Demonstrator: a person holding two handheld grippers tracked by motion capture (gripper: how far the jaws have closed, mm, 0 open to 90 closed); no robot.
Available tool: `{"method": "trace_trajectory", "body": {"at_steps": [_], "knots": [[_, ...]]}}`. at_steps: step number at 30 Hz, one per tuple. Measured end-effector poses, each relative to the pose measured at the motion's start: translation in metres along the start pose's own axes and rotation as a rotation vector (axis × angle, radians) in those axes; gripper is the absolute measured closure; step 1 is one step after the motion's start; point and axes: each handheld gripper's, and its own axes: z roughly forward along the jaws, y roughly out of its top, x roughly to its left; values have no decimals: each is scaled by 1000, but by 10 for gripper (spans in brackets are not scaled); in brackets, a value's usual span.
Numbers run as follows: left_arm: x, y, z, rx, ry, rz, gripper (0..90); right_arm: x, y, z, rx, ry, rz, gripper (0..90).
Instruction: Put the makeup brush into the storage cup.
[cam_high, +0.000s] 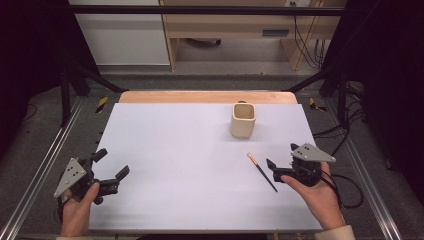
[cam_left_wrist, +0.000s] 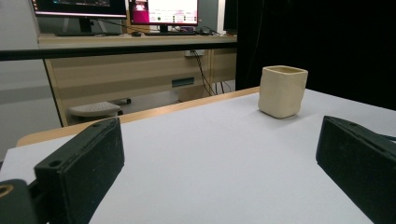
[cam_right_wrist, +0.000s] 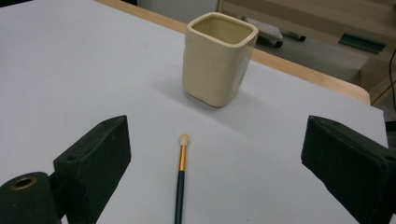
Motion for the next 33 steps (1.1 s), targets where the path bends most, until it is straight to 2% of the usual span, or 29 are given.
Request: {"method": "trace_trajectory", "body": {"at_steps": [6, 9, 17, 24, 33], "knots": [[4, 0, -3, -11, 25, -15, 3, 1, 14, 6, 102, 9, -24, 100], [5, -1, -3, -8, 24, -18, 3, 2, 21, 12, 178, 17, -49, 119], [5, 0, -4, -7, 21, -16, 3, 7, 31, 27, 312, 42, -96, 130], [7, -1, -5, -16, 25, -24, 3, 9, 37, 36, 361, 72, -106, 130], [7, -1, -5, -15, 25, -21, 3, 9, 37, 41, 382, 82, -88, 153]]}}
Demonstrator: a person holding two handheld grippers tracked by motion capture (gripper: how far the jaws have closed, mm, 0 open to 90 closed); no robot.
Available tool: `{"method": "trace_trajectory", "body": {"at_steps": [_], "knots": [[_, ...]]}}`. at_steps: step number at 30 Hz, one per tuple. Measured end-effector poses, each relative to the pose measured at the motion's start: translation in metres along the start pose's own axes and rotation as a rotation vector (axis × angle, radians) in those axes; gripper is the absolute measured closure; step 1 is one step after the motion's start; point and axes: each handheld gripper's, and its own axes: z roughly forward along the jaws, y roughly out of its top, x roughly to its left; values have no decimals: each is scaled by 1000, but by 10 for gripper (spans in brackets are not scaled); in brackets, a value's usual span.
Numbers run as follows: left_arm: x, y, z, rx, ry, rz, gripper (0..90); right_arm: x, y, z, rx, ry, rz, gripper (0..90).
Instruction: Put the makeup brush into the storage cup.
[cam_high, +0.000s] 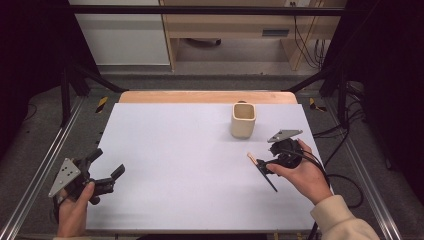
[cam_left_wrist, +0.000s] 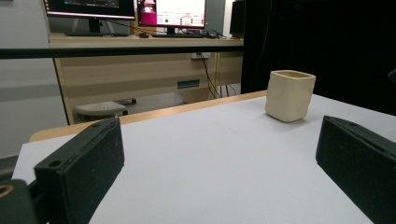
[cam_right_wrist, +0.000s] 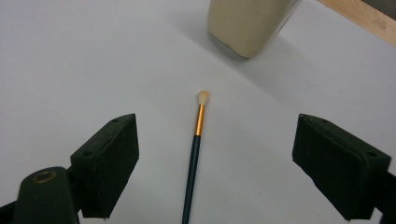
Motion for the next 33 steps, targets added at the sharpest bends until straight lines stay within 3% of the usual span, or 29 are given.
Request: {"method": "trace_trajectory", "body": {"at_steps": [15, 23, 33], "knots": [[1, 0, -1, 4, 5, 3, 3, 0, 6, 1, 63, 7, -16, 155], [1, 0, -1, 5, 6, 5, 3, 0, 9, 4, 101, 11, 21, 173], [0, 0, 0, 10, 1, 12, 3, 2, 9, 14, 130, 30, 15, 173]]}}
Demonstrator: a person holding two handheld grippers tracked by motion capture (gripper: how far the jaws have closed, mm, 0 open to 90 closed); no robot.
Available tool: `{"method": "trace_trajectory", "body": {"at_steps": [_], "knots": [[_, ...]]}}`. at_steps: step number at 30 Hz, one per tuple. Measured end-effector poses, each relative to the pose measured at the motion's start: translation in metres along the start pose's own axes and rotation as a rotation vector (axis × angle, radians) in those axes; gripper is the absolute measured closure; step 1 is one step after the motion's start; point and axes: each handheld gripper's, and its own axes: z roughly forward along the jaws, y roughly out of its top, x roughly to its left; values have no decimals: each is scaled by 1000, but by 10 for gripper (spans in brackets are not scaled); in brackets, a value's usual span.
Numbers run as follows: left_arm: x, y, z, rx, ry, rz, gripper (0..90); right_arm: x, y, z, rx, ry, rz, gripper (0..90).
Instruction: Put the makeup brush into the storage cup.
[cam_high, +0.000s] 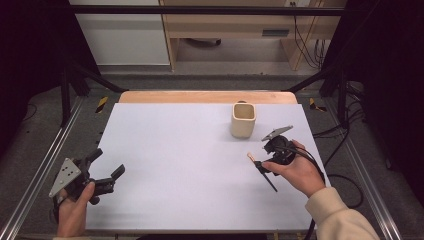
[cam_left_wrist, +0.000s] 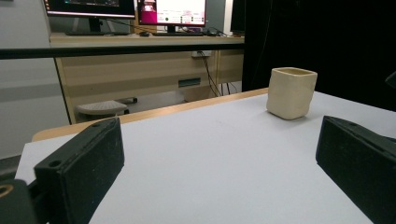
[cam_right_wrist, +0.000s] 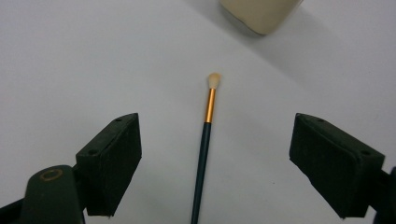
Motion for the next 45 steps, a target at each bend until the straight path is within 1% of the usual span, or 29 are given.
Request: {"method": "trace_trajectory", "body": {"at_steps": [6, 8, 11, 17, 25, 29, 30, 41, 42, 43, 44, 45], "knots": [[0, 0, 0, 2, 0, 0, 3, 4, 3, 12, 34, 9, 5, 175], [0, 0, 0, 4, -1, 1, 3, 5, 4, 16, 47, 10, -1, 182], [0, 0, 1, 3, -2, 1, 3, 6, 5, 22, 68, 9, 8, 183], [1, 0, 1, 5, -1, 1, 3, 7, 6, 29, 95, 10, 23, 192], [0, -1, 2, 11, -2, 6, 3, 10, 6, 38, 126, 21, 20, 227], [0, -1, 2, 15, -3, 11, 4, 11, 5, 41, 134, 25, 15, 245], [0, -1, 2, 14, -3, 11, 4, 12, 5, 42, 136, 21, 8, 246], [-1, -1, 2, 17, -5, 13, 4, 15, 8, 47, 148, 21, 19, 272], [-1, -1, 2, 18, -5, 14, 4, 15, 7, 48, 145, 21, 6, 272], [-1, -1, 2, 18, -5, 14, 4, 16, 7, 48, 152, 26, 18, 272], [-1, -1, 2, 18, -5, 15, 4, 16, 6, 49, 150, 27, 11, 272], [-1, -1, 2, 18, -6, 15, 4, 17, 6, 50, 154, 27, 18, 272]]}}
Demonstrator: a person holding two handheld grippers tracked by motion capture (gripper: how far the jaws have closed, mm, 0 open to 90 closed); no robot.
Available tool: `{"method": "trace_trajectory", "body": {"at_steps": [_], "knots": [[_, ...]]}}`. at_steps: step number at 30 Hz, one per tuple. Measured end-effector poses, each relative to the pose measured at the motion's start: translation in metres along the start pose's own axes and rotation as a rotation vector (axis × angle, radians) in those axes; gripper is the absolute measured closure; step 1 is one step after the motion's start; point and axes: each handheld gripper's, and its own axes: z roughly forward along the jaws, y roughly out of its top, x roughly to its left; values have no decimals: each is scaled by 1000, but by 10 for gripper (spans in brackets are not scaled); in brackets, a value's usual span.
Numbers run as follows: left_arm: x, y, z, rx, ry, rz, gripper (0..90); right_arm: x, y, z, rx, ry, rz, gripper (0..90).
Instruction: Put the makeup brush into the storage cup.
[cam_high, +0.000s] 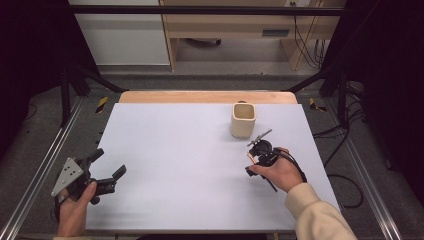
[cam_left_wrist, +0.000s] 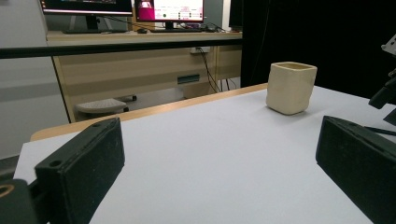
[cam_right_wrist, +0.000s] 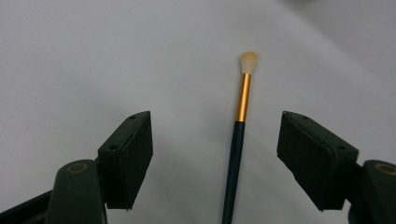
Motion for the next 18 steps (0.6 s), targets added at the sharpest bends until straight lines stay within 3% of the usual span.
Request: {"method": "trace_trajectory", "body": {"at_steps": [12, 18], "knots": [[-1, 0, 1, 3, -3, 5, 5, 0, 0, 1, 11, 11, 0, 373], [-1, 0, 1, 4, -5, 6, 5, 0, 1, 3, 18, 18, -5, 374]]}}
